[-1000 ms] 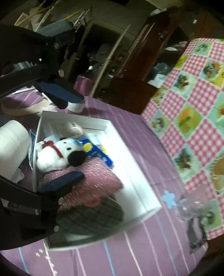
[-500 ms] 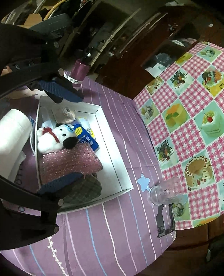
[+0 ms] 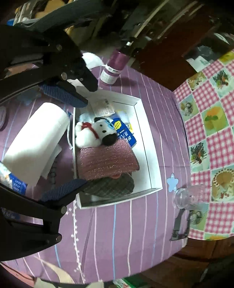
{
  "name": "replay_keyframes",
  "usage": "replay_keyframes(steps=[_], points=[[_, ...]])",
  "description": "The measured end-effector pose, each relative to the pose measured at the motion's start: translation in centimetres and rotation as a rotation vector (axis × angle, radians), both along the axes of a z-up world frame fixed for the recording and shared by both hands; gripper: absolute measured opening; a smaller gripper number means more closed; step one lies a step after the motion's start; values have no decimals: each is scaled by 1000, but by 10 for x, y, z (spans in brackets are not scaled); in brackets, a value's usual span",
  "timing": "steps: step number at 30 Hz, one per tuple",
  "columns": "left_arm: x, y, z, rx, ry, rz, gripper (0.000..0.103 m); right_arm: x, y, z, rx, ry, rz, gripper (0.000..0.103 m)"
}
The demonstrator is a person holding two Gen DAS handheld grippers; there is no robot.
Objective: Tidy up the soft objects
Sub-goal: 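Withdraw both tools from the box back over the table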
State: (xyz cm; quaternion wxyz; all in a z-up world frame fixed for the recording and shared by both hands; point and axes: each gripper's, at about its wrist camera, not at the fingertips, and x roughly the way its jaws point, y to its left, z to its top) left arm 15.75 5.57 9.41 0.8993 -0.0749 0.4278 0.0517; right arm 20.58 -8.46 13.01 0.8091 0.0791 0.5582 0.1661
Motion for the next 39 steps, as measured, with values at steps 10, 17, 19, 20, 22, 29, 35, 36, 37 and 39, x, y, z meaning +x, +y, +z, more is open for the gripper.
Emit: replay_keyframes(steps=[10,17,19,20,22,29,35,36,37,39], points=[[-19,-26,9,37,-39,-35,8,-23,-2,16,-30,-39,59,82],[-53,-34,16,31,-63,-39,8,-58,-21,31,-29,-80,77,81],[-63,-38,14,24,-65,-48,8,-68,-27,31,-23,-88,80,81],[-68,-40,13,20,-67,-55,8,-72,-30,30,-17,-87,80,81],[-77,-43,10,19,-71,-63,8,-81,-37,24,6,-73,74,81],[-102,-46,-7,6,-74,-84,8,-107,-60,7,28,-83,69,81],[-124,-53,-35,-32,-93,-161,8,-141,-80,-31,-35,-108,72,81],[-128,-55,-41,-39,-102,-180,9,-146,-83,-42,-59,-91,72,81],[-132,-57,-47,-49,-107,-193,11,-148,-86,-50,-67,-80,72,81],[-135,-58,-59,-52,-78,-193,17,-152,-95,-75,-64,-36,60,81]])
